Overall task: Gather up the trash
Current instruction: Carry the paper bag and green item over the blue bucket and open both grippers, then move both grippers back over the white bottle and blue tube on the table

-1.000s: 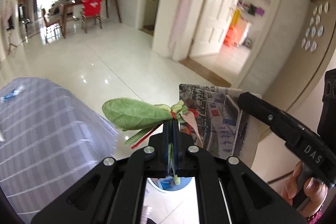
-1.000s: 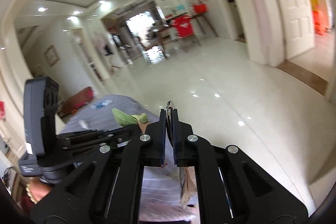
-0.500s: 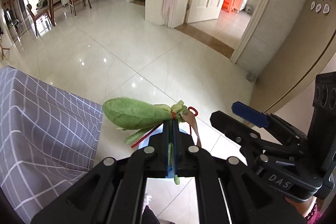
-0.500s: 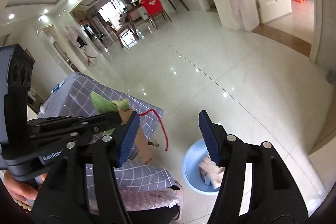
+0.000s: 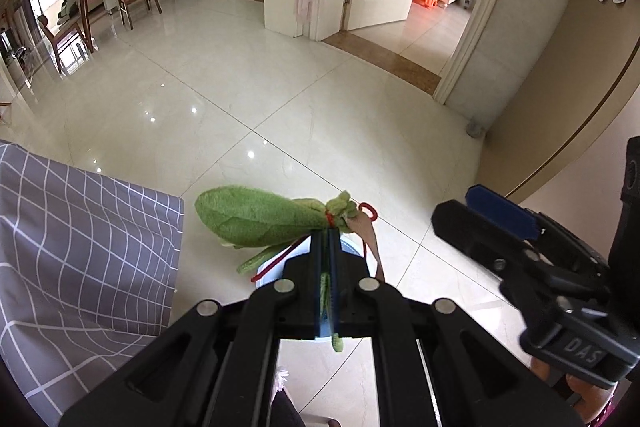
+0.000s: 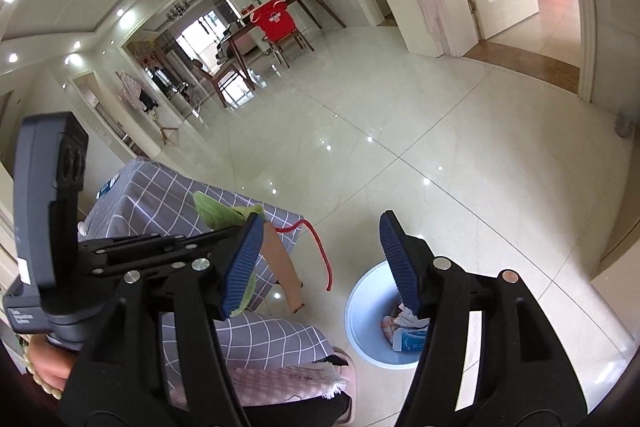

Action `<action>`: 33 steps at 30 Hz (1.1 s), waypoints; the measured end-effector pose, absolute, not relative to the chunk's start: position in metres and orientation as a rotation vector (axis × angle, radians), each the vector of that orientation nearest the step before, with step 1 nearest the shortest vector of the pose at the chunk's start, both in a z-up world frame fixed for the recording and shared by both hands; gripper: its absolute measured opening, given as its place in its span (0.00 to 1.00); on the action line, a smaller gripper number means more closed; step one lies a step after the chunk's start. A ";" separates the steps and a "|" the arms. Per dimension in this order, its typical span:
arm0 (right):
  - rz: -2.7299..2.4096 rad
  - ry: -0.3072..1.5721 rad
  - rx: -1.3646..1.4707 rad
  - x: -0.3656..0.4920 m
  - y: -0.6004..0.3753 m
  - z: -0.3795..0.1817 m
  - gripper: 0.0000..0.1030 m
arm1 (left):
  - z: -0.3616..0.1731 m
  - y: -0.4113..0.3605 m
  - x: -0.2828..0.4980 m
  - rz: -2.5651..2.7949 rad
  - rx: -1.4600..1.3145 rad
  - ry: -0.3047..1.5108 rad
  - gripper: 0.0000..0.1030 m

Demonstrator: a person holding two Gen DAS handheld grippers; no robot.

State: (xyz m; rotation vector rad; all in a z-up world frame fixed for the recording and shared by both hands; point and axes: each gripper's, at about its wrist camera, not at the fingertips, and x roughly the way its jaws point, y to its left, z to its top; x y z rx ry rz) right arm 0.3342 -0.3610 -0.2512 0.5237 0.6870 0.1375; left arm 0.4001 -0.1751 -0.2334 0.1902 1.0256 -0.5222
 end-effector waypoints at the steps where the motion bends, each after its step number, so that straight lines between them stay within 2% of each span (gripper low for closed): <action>1: 0.130 0.678 0.530 0.332 -0.363 -0.250 0.59 | -0.233 -0.177 0.401 -0.524 0.192 1.026 0.04; 7: 0.104 0.619 0.587 0.322 -0.377 -0.238 0.63 | -0.231 -0.181 0.406 -0.537 0.190 1.019 0.04; 9: 0.098 0.604 0.598 0.320 -0.380 -0.234 0.63 | -0.229 -0.185 0.407 -0.547 0.194 1.018 0.12; 10: 0.090 0.594 0.595 0.318 -0.382 -0.232 0.63 | -0.229 -0.186 0.407 -0.548 0.200 1.026 0.22; 11: 0.084 0.589 0.592 0.316 -0.382 -0.231 0.64 | -0.229 -0.186 0.409 -0.537 0.206 1.032 0.55; 12: 0.080 0.588 0.590 0.316 -0.383 -0.229 0.65 | -0.227 -0.185 0.408 -0.521 0.209 1.020 0.79; 25: 0.101 0.585 0.551 0.312 -0.358 -0.207 0.65 | -0.189 -0.146 0.390 -0.444 0.197 0.915 0.80; 33: 0.149 0.586 0.499 0.318 -0.316 -0.182 0.66 | -0.151 -0.085 0.380 -0.390 0.138 0.853 0.80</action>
